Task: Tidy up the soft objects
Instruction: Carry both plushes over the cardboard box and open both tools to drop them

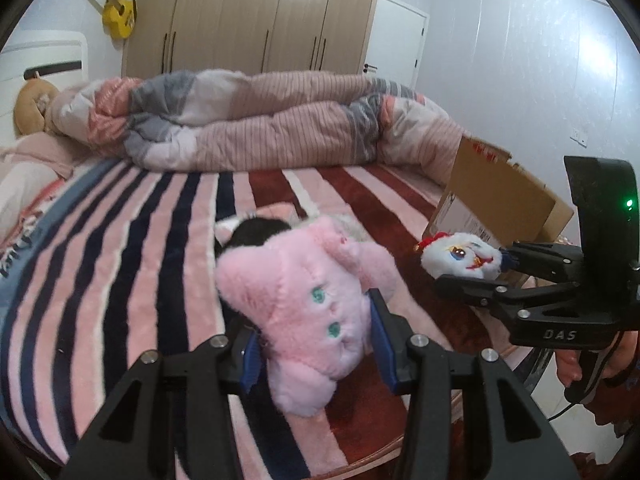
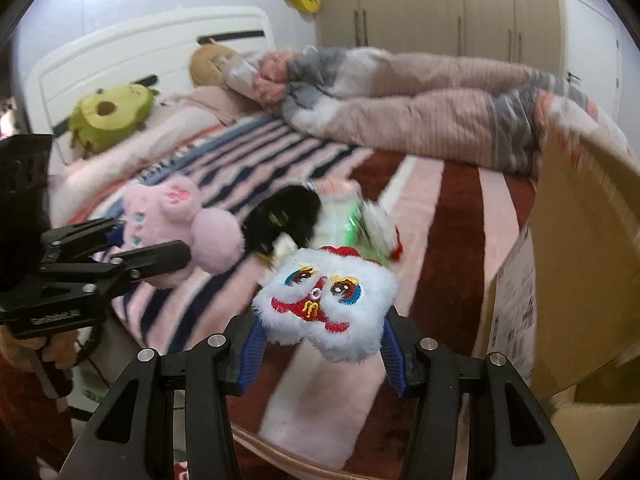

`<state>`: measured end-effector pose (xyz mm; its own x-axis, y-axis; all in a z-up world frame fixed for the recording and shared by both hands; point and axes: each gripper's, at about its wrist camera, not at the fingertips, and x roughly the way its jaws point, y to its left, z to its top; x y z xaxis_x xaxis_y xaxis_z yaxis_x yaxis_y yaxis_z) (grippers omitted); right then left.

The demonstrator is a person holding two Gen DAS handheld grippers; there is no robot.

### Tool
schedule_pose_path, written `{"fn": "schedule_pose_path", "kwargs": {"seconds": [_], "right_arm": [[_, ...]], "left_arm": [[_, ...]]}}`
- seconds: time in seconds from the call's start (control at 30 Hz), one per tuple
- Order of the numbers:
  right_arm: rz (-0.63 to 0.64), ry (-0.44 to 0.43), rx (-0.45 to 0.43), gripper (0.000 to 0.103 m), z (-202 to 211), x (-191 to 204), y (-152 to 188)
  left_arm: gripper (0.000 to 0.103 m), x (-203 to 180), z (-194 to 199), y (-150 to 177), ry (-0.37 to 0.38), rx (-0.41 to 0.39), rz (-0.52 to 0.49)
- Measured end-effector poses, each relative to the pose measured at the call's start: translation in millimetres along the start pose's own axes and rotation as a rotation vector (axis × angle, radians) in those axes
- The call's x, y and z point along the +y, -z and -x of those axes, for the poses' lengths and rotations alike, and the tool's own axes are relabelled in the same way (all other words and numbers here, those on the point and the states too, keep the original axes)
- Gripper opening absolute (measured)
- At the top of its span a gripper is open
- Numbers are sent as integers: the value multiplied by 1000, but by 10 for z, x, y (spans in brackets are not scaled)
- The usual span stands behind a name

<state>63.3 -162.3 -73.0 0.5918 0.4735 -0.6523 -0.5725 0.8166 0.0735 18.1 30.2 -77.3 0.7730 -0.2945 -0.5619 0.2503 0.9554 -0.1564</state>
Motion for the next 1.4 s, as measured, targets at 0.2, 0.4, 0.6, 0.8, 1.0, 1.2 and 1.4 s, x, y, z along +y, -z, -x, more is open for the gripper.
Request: {"fn": "schedule_pose_path", "kwargs": {"seconds": [0.2,0.4,0.6,0.8,1.0,1.2,1.4], "right_arm": [[35,-59,-104,46,524,-78,-288],[16,6,-191,46,1134,-517,-378],[-60,95,-169,46,1418,-1174,-205],[-129,115,-103,48,1342,-1774,38],[-90,121,-71,52,1173,-1924,120],[-84,111,-73,65,1103,-1992,142],[-90,110,-71,65,1087,-2007,154]], "left_arm": [[43,-244,263,-308,-22,-43,-58],[43,-751,294,-703,-22,-77,-143],[43,-1529,37,-1129,66,-71,-244],[43,-2258,-398,-1471,142,-13,-329],[44,-2563,-765,-1586,118,55,-355],[47,-2631,-1046,-1560,82,108,-373],[83,-2621,-1139,-1577,57,103,-395]]}}
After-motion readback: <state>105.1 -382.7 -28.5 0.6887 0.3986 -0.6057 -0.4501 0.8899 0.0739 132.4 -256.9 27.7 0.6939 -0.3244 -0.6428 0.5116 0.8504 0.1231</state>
